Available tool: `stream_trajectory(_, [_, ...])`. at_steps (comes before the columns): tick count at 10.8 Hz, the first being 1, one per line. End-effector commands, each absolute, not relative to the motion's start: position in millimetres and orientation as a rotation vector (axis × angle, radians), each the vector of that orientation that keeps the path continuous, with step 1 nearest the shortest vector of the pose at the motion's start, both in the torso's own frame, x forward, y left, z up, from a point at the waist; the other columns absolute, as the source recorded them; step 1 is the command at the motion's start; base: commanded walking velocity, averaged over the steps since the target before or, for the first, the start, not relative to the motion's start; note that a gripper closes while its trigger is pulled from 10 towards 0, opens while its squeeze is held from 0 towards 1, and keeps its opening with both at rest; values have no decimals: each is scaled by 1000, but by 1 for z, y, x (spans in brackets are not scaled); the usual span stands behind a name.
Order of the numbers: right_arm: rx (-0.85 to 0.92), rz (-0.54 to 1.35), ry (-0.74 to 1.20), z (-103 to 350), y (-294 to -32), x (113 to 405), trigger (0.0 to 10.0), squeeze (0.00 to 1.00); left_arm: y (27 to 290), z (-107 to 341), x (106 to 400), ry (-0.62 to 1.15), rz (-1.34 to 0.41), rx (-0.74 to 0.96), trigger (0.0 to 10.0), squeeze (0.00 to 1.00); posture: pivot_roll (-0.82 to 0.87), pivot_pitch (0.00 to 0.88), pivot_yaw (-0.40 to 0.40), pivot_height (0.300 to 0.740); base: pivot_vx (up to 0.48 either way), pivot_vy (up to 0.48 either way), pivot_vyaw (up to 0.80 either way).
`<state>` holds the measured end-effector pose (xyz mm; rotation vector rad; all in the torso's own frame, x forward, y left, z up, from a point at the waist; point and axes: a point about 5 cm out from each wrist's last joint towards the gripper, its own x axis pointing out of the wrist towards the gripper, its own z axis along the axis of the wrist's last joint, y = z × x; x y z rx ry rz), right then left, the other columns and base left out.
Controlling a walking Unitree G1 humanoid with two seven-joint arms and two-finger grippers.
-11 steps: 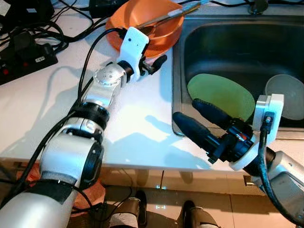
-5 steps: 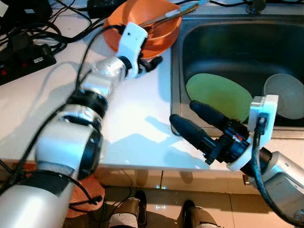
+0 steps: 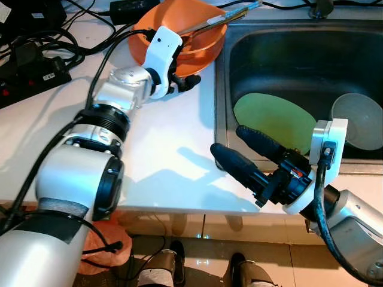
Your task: Kitchen organization
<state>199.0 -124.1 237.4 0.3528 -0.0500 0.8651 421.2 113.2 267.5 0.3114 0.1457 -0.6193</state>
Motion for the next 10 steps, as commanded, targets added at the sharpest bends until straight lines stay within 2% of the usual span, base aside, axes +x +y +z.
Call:
stream_trajectory(1, [340,873,-48,236,-122,198,10000,0,125,230,415,350,-663,310,10000,0,-16,270,94,740,0,0,0])
stream_trajectory(6, [343,890,-58,235,-120,202,10000,0,126,247,409,362,-801,254,10000,0,33,253,90,740,0,0,0])
stream_trajectory(10, [307,917,-100,244,-129,213,10000,0,134,257,385,351,-851,212,10000,0,92,235,83,740,0,0,0])
